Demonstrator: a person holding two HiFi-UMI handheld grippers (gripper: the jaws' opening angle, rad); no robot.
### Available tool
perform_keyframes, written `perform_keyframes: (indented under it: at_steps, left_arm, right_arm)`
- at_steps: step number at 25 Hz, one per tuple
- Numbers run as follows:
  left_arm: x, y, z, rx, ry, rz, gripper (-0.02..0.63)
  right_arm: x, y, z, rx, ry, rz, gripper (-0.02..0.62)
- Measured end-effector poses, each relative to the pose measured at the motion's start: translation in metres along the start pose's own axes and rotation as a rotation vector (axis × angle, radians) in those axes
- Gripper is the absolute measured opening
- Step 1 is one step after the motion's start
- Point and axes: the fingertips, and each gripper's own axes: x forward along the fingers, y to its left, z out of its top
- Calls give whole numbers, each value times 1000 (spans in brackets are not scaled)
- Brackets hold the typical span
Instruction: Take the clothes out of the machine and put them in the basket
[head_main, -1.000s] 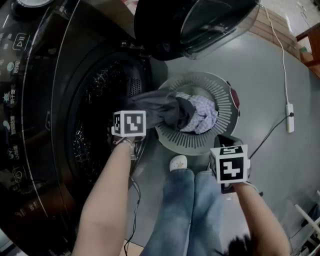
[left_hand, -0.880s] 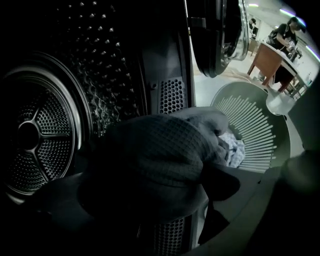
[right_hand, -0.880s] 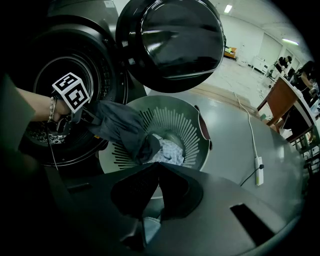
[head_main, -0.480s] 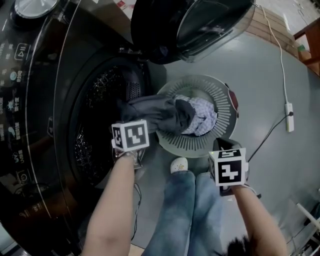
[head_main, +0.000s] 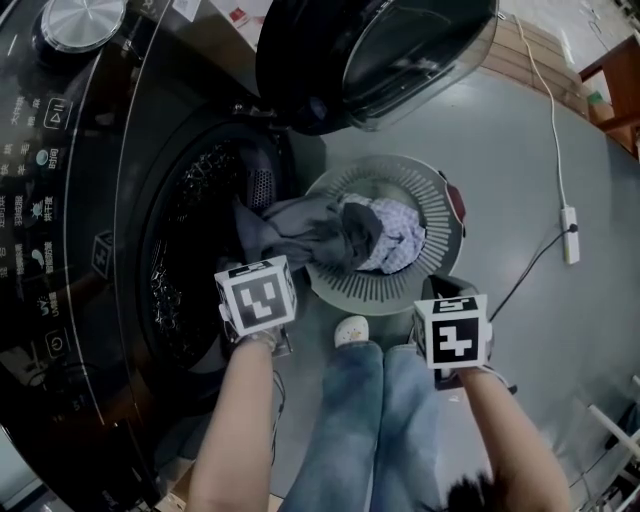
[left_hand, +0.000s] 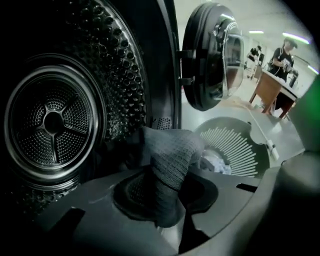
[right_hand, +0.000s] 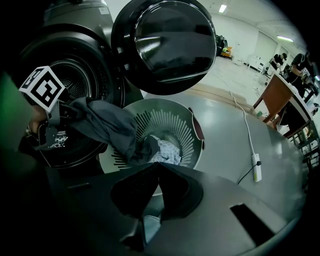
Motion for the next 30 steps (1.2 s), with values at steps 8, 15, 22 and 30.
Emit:
perform_keyframes:
  at_steps: [8,15,22,30]
  left_arm:
    - [-23,-58,20,19,-72,-233,83]
    - [-39,-96,31,23,-111,-427,78]
    - [-53,-140,34,91,-128,-530,78]
    - [-66,-173,40,120,-148,-654,78]
  right_arm:
    - [-10,-2,3,13,-17,0,2]
    - [-13,-5,-8,46,-6,3,2]
    - [-18,-11,-7,51,-16,-8,2]
    - [-22,-17,-5,66,-28,-14,2]
